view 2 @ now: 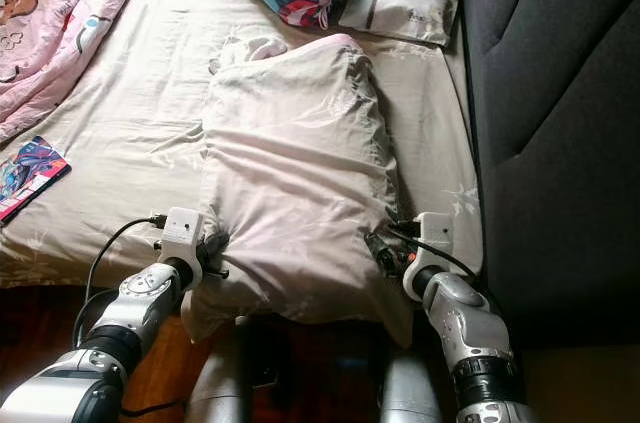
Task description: Clean up the room
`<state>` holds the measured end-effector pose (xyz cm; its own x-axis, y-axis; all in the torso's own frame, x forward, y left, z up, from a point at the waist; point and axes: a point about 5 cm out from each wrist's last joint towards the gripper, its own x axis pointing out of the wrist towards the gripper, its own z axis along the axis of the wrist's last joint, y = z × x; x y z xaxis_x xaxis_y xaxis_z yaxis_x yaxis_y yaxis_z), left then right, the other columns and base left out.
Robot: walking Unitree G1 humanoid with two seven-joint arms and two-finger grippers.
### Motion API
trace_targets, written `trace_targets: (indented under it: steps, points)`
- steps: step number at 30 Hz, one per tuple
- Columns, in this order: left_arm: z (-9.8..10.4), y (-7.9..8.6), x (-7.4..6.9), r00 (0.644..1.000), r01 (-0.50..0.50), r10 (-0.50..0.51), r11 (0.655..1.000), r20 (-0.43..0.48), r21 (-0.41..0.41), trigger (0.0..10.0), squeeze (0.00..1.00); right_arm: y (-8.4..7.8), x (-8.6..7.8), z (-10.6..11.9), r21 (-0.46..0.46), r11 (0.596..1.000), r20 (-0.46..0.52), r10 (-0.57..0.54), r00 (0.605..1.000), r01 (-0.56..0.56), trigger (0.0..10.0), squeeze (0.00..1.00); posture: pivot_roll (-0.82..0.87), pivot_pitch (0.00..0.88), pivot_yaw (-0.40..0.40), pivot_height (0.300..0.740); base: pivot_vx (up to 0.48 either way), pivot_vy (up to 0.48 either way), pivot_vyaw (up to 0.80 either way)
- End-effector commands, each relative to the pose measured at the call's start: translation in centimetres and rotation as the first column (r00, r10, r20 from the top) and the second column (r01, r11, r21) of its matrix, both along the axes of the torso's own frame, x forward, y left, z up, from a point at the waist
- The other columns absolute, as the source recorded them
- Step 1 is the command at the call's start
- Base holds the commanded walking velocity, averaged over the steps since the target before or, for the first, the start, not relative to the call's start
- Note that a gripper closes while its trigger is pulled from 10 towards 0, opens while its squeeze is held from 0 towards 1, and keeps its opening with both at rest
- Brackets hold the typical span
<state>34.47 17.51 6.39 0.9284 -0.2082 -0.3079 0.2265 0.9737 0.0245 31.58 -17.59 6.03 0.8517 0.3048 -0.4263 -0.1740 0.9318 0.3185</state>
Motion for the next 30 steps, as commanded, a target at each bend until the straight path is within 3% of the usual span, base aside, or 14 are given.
trace_targets:
  steps: [1,9,18,19,20,21,30]
  points:
    - [-1.1,1.0,-0.9,0.999,-0.016,0.016,1.0,-0.046,0.021,10.0,0.0,1.1,-1.2,-1.9,0.04,0.998,-0.073,0.042,0.996,-0.039,10.0,1.0,-0.05,0.366,0.147,0.647,0.0,0.0,0.0]
    - [-1.0,1.1,-0.8,0.999,-0.02,0.021,1.0,-0.045,0.023,10.0,0.0,2.6,-1.8,-2.1,0.103,0.988,-0.081,0.122,0.989,-0.114,10.0,1.0,-0.05,0.367,0.147,0.647,0.0,0.0,0.0]
    - [-1.1,0.9,-0.9,0.999,-0.017,0.018,1.0,-0.047,0.02,10.0,0.0,3.1,-2.8,-3.5,0.096,0.986,-0.14,0.147,0.979,-0.134,10.0,1.0,-0.05,0.369,0.145,0.647,0.0,0.0,0.0]
    - [-1.1,0.8,-0.9,0.999,-0.015,0.016,1.0,-0.047,0.018,10.0,0.0,3.2,-3.0,-4.1,0.083,0.989,-0.16,0.137,0.978,-0.125,10.0,0.42,-0.05,0.37,0.145,0.647,0.0,0.0,0.0]
    - [-1.1,0.8,-0.9,0.999,-0.014,0.015,1.0,-0.046,0.018,10.0,0.0,3.4,-3.1,-4.6,0.075,0.99,-0.174,0.13,0.976,-0.119,10.0,0.09,-0.05,0.371,0.146,0.647,0.0,0.0,0.0]
    - [-1.1,0.8,-0.9,0.999,-0.014,0.014,1.0,-0.046,0.017,10.0,0.0,3.6,-3.2,-4.9,0.071,0.991,-0.182,0.126,0.975,-0.115,10.0,0.0,-0.05,0.372,0.146,0.647,0.0,0.0,0.0]
    - [-1.4,1.2,-1.2,0.999,-0.014,0.015,1.0,-0.046,0.023,10.0,0.0,5.4,-3.8,-6.7,0.118,0.988,-0.225,0.124,0.966,-0.099,10.0,0.0,-0.02,0.389,0.152,0.647,0.0,0.0,0.0]
